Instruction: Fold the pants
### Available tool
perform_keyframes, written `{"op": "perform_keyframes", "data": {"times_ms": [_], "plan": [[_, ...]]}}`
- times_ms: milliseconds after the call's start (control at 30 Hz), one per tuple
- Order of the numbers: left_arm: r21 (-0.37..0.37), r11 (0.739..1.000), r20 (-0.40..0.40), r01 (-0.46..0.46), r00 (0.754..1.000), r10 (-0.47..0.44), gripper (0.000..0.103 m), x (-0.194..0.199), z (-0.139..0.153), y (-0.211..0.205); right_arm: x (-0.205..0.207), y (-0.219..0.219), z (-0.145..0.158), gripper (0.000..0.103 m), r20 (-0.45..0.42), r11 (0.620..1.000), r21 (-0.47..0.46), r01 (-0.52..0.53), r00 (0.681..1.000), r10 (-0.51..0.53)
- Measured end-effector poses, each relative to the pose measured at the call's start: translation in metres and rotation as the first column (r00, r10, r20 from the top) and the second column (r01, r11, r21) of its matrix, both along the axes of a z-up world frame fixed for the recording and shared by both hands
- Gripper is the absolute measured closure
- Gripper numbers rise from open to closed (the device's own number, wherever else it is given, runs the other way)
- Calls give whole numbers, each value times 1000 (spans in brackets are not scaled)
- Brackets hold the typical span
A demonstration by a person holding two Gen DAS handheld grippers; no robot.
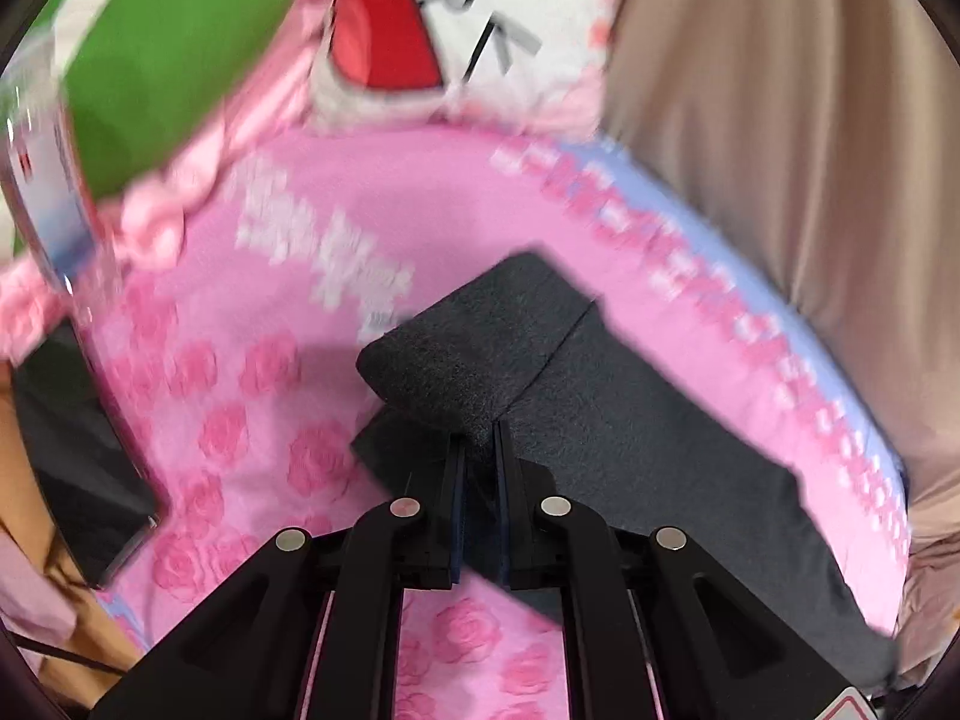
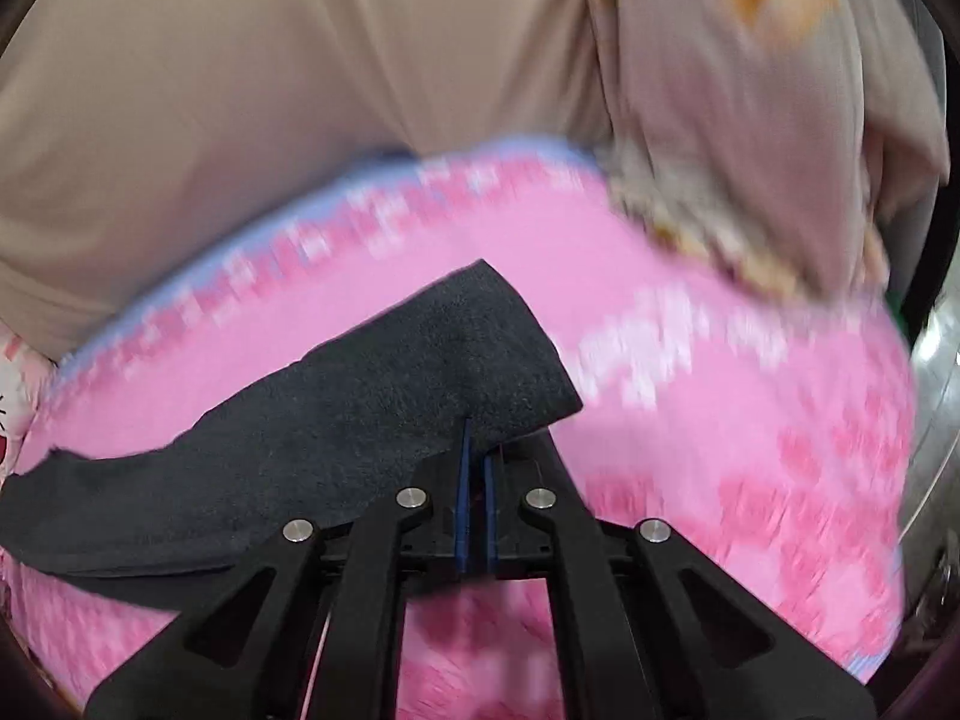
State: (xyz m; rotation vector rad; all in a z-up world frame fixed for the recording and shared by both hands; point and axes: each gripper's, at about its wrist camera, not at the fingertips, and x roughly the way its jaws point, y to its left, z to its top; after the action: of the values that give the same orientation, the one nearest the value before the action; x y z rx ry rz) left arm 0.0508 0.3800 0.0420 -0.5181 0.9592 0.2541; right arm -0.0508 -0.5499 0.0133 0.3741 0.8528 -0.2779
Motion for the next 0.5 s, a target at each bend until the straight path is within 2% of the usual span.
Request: {"op": "perform_keyframes", "data": {"times_ms": [100, 233, 300, 333, 400, 433, 500], "plan": [[-9, 1000, -29, -12, 1000, 12, 96, -1, -17, 4, -13, -1, -22, 101, 4, 999, 44, 9, 1000, -9], [29, 1000, -26, -4, 1000, 4, 96, -2, -14, 0, -5, 1, -14, 101, 12, 999, 40, 9, 1000, -9], [44, 999, -12, -4, 1000, 5, 96, 0, -6, -2, -4, 7, 17, 101, 101, 1000, 21, -3, 995, 1], [48, 999, -4, -2, 1000, 3, 96, 0, -2, -3, -10, 11, 41, 101, 188, 1000, 15, -17, 982, 14], [78, 997, -8, 5, 1000, -5, 95, 0, 1, -6, -16, 16, 61, 101, 236, 999, -19, -29, 971, 32], [95, 995, -18, 13, 1000, -11, 95, 0, 0, -8, -15, 17, 58, 101, 208, 999, -41, -27, 978, 35], [106, 994, -47, 19, 999, -14, 93, 0, -9, -9, -12, 8, 24, 100, 72, 999, -33, -28, 997, 30]]}}
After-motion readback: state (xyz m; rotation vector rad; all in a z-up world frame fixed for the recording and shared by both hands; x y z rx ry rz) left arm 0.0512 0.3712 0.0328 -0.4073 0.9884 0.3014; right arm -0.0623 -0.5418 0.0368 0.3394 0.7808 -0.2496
